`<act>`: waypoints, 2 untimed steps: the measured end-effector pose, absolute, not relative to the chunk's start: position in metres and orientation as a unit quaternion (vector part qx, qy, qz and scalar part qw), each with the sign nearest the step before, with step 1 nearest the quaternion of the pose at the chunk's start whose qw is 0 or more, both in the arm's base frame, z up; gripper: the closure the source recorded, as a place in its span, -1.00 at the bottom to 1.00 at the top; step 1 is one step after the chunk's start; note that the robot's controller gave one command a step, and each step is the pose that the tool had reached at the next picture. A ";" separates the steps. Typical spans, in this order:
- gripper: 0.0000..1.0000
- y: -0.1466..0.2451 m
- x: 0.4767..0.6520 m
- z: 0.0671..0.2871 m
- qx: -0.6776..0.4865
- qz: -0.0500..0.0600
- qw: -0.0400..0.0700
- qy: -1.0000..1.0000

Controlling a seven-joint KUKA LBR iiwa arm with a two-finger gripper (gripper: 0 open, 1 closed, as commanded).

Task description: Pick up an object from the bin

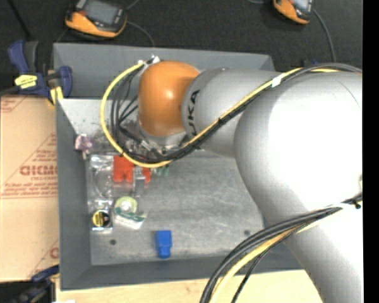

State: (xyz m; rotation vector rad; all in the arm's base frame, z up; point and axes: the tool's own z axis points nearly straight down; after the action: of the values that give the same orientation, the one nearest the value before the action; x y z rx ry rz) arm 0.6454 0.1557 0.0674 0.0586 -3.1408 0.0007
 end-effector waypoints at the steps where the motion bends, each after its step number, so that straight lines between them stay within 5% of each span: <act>1: -1.00 0.155 0.647 0.069 0.018 0.000 -0.001 -1.000; 2: 1.00 0.155 0.647 0.070 0.018 -0.001 -0.002 -1.000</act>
Offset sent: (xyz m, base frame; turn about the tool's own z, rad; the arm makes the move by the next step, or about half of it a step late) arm 0.0000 0.0000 0.0000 0.0000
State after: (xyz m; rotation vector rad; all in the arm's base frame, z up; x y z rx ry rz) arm 0.6472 0.1549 0.0696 0.0557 -3.1455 -0.0019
